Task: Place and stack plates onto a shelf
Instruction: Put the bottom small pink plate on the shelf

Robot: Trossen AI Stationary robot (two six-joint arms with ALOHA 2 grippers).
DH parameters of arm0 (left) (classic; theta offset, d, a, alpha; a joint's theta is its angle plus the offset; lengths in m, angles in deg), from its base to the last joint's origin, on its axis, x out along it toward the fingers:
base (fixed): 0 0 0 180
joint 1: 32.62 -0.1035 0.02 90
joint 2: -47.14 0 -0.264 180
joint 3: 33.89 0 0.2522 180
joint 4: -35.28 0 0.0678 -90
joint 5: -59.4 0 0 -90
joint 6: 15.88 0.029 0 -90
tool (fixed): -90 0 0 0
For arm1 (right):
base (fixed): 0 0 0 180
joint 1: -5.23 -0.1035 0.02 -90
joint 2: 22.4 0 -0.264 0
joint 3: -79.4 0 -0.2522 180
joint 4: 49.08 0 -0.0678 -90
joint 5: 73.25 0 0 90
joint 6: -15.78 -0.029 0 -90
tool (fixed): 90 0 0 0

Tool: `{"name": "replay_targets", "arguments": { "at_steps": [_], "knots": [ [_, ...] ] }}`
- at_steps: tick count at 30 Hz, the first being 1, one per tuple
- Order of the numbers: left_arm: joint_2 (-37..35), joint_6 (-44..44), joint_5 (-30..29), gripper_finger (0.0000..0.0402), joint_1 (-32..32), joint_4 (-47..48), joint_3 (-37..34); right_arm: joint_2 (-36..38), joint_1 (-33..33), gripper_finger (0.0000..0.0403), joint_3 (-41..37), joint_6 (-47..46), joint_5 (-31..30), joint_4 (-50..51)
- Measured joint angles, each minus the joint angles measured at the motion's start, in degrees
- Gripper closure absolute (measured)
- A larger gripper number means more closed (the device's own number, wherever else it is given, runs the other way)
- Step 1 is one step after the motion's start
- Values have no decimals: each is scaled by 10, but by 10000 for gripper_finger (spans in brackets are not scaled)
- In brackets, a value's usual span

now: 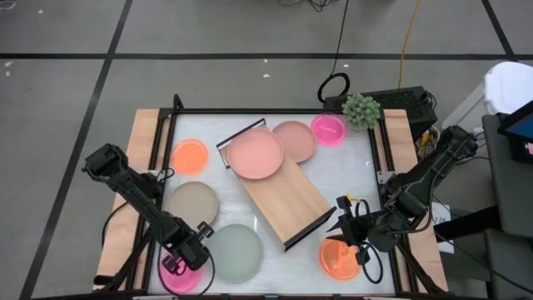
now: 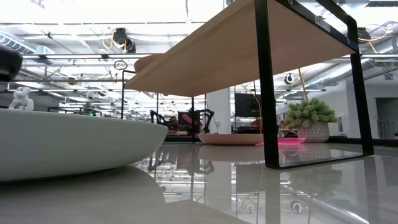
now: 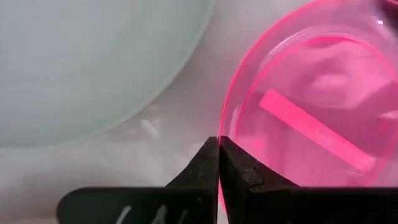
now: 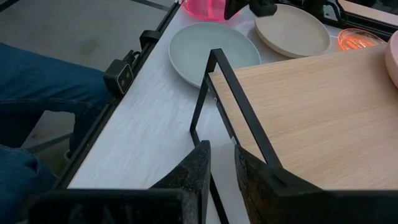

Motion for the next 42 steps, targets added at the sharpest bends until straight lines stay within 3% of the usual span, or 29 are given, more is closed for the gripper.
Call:
{"name": "replay_targets", "arguments": {
  "at_steps": [8, 24, 30, 34, 42],
  "knots": [
    [-73, -80, -22, 398, 0, -1, 0, 0, 0, 347, 0, 4, -1, 0],
    [-200, -333, -275, 399, -48, -77, 0, 0, 0, 347, 0, 9, -1, 0],
    [-202, -335, -384, 399, -71, -191, 0, 0, 0, 347, 0, 9, -2, 0],
    [-202, -384, -443, 399, -91, -250, 0, 0, 0, 347, 0, 9, -2, 0],
    [-202, -329, -472, 399, -130, -357, 0, 0, 0, 347, 0, 9, -2, 4]
  ]
}}
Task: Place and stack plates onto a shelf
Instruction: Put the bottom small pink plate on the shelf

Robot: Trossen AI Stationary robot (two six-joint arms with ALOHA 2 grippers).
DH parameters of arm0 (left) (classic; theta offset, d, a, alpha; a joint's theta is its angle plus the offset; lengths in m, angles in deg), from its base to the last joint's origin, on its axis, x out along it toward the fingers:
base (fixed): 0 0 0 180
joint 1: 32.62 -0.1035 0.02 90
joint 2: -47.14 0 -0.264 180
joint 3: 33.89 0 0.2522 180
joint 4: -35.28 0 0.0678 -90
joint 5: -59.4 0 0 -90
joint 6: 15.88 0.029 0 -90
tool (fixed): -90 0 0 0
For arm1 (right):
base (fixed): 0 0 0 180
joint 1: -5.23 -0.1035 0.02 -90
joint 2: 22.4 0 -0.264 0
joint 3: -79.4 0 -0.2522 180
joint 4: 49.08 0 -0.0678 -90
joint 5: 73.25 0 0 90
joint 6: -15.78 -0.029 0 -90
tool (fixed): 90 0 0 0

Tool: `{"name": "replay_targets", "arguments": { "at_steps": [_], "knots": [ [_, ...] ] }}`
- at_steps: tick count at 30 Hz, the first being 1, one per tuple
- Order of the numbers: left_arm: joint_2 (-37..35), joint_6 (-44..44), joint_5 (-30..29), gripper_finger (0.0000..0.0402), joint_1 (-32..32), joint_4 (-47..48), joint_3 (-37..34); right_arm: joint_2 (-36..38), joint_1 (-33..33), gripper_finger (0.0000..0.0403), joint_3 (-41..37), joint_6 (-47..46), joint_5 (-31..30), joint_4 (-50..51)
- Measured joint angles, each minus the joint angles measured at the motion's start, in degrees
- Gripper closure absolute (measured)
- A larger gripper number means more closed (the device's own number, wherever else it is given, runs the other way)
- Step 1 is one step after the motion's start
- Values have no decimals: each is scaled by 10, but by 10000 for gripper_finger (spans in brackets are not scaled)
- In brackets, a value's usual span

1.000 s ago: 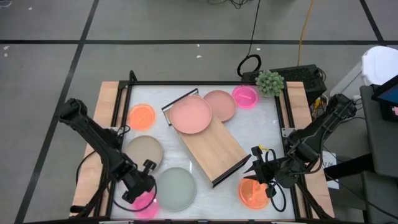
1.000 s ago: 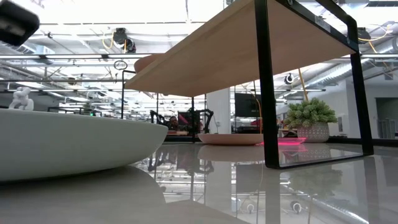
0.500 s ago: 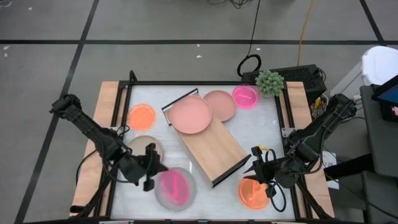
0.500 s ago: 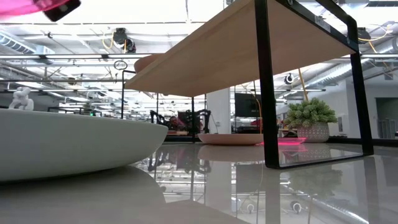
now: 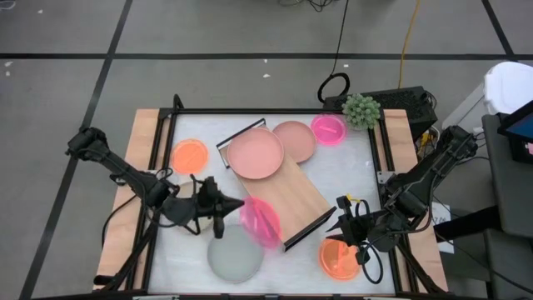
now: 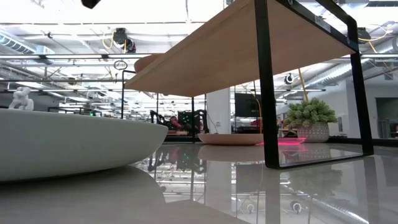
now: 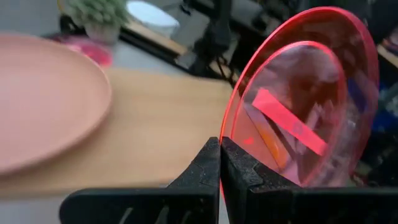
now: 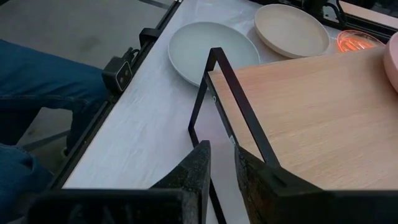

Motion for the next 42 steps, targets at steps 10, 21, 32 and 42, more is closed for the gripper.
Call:
{"name": "replay_targets", "arguments": {
  "at_steps": [10, 21, 32, 42],
  "knots": [
    [14, 29, -36, 399, -54, -57, 0, 0, 0, 347, 0, 0, 1, 14],
    [78, 57, -34, 399, -93, -148, 0, 7, -4, 347, 0, -31, 1, 56],
    [128, 46, -17, 399, -103, -196, 0, 27, -29, 347, 0, -46, -1, 57],
    [151, 40, -19, 399, -103, -208, 0, 27, -30, 347, 0, -53, -2, 57]
  ]
}}
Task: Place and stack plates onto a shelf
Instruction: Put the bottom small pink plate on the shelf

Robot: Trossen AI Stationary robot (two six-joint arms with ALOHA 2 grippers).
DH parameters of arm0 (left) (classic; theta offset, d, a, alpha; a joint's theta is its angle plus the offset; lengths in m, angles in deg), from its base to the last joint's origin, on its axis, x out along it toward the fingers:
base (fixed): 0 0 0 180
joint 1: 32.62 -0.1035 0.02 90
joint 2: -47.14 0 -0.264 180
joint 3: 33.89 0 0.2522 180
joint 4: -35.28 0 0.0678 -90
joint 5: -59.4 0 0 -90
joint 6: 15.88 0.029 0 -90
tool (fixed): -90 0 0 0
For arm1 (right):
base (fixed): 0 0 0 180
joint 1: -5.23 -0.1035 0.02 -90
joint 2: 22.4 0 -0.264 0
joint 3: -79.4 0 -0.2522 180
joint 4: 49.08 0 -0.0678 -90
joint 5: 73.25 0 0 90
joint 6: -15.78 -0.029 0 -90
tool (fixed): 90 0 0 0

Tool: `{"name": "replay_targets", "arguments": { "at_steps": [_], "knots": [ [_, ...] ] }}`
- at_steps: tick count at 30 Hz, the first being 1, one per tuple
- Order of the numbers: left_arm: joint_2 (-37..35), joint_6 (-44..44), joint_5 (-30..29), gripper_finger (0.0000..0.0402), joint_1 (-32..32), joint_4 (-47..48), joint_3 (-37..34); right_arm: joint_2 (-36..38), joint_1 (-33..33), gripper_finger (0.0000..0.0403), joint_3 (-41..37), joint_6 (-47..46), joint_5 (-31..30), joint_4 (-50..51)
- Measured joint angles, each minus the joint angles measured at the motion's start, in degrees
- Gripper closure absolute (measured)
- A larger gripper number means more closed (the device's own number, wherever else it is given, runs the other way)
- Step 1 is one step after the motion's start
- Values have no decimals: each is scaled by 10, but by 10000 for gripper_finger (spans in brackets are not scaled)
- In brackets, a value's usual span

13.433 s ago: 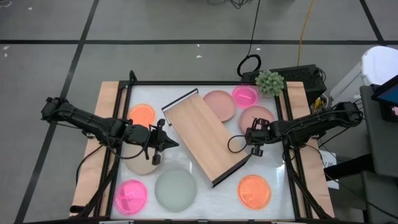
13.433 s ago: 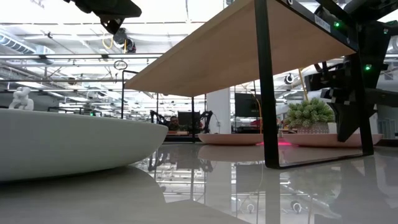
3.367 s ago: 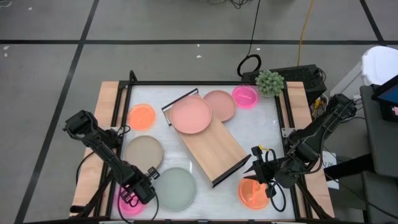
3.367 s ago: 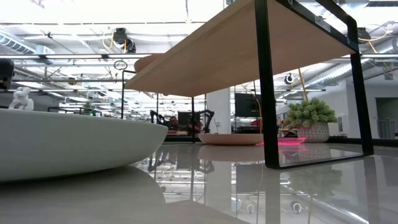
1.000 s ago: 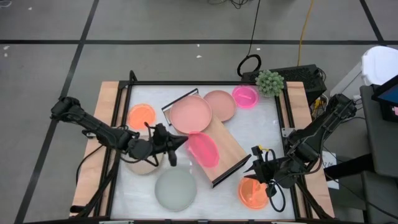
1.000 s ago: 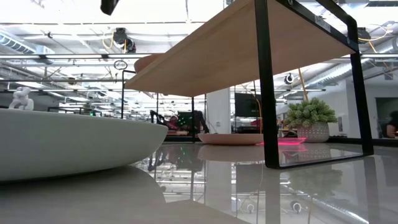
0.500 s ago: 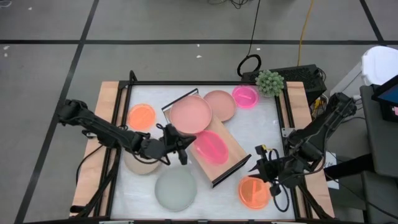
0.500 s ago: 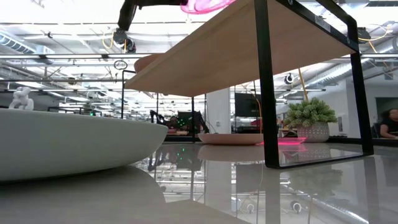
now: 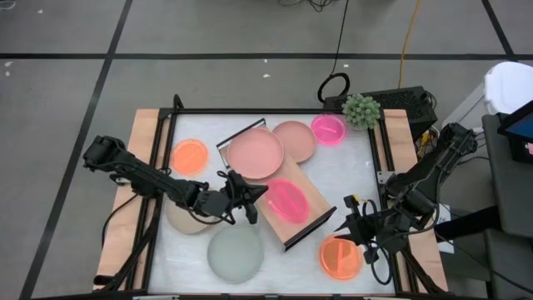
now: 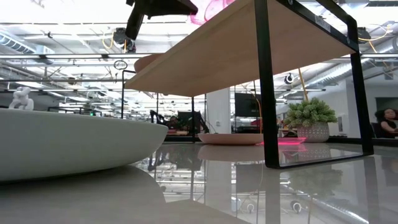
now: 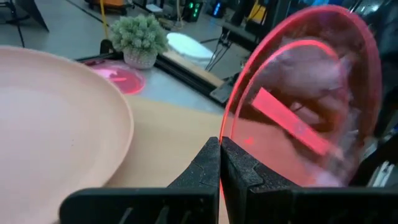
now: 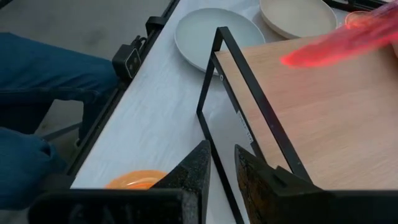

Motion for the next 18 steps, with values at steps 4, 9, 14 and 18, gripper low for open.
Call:
{"name": "replay_targets", "arguments": {
  "at_steps": [4, 9, 14, 18],
  "knots": [
    [0, -11, 0, 399, -2, 4, 0, 0, 0, 347, 0, -3, 0, 0],
    [0, -17, 0, 399, -6, 21, 0, 0, 0, 347, 0, -3, 0, 0],
    [0, -27, 0, 399, -5, 37, 0, 0, 0, 347, 0, -4, 1, 0],
    [0, -27, 0, 398, -6, 34, 0, 0, 0, 347, 0, -4, 1, 0]
  ]
}}
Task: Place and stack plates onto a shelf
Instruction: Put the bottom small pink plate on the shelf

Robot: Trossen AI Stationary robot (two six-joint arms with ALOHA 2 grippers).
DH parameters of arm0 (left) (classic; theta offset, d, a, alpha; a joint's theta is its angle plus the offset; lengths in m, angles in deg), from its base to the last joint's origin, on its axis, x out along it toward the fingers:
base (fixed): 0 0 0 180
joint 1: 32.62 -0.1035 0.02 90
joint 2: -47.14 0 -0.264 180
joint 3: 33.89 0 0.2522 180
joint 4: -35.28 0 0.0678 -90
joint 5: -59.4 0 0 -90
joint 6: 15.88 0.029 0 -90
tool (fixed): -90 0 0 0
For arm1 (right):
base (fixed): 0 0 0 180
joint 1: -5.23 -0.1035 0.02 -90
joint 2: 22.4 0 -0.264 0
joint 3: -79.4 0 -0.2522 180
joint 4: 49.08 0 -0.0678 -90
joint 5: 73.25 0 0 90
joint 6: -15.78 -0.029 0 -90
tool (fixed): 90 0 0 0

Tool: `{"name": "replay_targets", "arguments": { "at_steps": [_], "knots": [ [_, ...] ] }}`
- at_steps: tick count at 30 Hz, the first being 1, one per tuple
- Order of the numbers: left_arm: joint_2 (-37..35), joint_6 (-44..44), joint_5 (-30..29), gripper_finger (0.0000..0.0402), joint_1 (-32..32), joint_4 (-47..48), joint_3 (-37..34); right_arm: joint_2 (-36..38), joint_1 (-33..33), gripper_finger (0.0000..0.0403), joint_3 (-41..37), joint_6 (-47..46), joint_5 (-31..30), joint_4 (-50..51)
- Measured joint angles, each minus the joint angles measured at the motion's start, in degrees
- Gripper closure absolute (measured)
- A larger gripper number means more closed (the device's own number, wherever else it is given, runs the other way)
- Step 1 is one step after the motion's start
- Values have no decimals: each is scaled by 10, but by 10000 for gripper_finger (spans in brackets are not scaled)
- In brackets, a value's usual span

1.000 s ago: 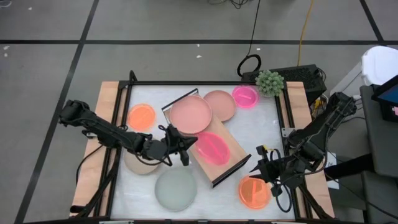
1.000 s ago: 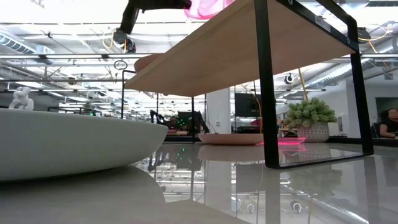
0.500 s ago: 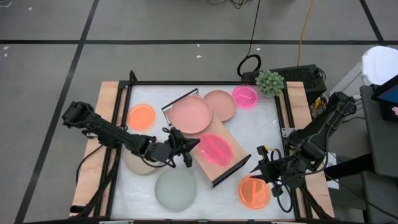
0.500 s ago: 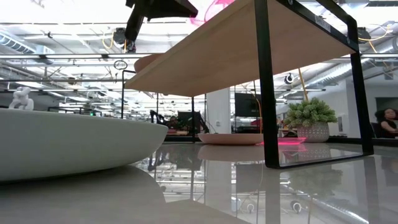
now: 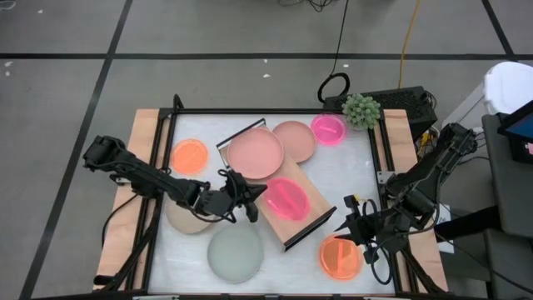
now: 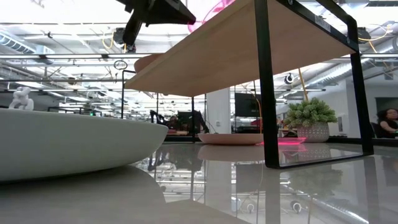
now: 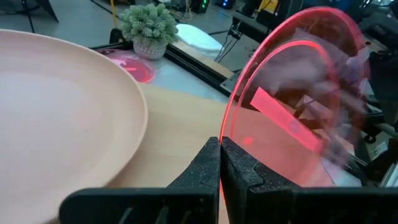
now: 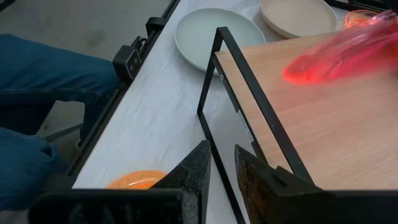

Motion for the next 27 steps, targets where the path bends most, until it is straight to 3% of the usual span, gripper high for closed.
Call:
{"name": "replay_targets", "arguments": {
  "at_steps": [14, 27],
  "knots": [
    [7, -76, 9, 370, 1, -7, 0, 0, 0, 347, 0, 1, 1, 0],
    [43, -59, 9, 368, 4, -36, 0, 0, 0, 347, 0, 0, 3, 4]
  ]
}}
